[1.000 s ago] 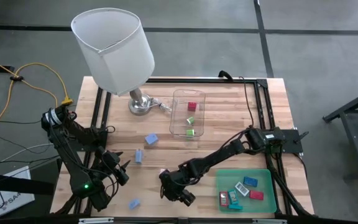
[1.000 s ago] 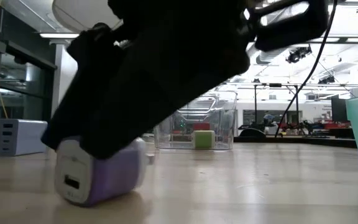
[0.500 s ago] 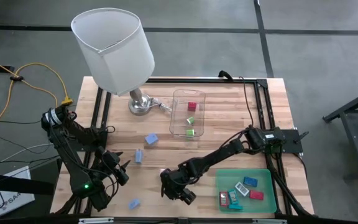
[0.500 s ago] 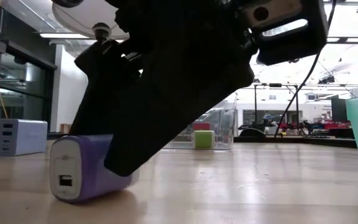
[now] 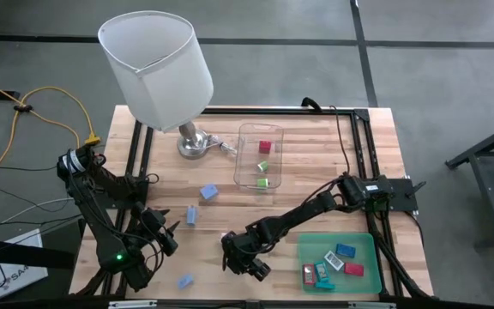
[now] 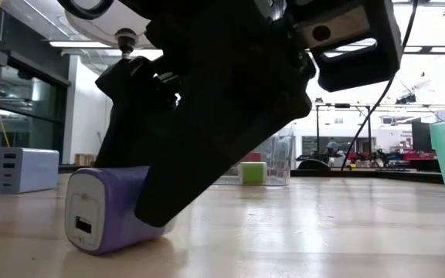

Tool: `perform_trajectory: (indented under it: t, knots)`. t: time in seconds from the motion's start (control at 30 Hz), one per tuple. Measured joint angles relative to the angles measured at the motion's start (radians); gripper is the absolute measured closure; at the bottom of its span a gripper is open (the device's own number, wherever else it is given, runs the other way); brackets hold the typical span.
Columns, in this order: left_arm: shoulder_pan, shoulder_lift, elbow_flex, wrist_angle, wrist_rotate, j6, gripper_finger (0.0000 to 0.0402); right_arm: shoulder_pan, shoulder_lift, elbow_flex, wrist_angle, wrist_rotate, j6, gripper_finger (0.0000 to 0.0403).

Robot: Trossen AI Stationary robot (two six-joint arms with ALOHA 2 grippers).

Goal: Pick & Place Office items
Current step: Put the purple charger adapter into the transparent bin

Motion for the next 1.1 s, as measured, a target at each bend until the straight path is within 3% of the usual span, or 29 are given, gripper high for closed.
perform_trajectory:
  t: [0.53, 1.1]
  knots:
    - [0.0, 0.0, 0.0, 0.0, 0.0, 0.0, 0.017, -0.001, 0.0, 0.0, 0.001, -0.008, 0.0, 0.0267]
    - [0.0, 0.0, 0.0, 0.0, 0.0, 0.0, 0.017, -0.001, -0.005, 0.0, 0.012, -0.002, 0.02, 0.027]
